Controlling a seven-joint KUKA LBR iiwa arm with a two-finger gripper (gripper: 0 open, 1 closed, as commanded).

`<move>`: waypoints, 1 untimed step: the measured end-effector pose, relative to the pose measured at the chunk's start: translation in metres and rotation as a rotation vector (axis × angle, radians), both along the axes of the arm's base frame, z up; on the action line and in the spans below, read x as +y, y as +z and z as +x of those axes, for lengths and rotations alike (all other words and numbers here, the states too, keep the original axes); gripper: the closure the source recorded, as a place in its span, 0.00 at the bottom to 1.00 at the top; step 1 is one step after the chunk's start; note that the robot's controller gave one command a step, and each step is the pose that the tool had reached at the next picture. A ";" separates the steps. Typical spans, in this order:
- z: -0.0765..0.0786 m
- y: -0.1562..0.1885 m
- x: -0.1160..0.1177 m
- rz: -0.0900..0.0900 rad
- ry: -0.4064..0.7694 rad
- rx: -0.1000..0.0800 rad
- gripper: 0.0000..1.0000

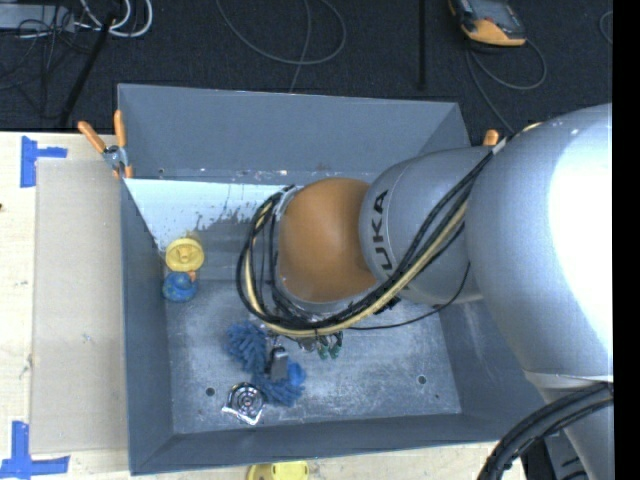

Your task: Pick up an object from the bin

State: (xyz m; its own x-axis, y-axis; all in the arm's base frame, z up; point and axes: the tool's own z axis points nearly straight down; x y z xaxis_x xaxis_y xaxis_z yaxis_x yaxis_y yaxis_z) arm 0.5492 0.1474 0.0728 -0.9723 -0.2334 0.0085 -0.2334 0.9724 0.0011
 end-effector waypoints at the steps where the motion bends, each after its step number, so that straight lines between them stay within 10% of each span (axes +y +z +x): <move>1: 0.000 0.000 0.000 0.000 -0.001 0.000 1.00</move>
Offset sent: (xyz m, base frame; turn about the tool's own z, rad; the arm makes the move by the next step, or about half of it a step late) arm 0.0103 -0.0035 0.1048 0.0048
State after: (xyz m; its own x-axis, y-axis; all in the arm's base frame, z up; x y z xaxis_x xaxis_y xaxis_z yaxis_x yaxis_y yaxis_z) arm 0.5493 0.1472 0.0728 -0.9726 -0.2324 0.0085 -0.2324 0.9726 0.0014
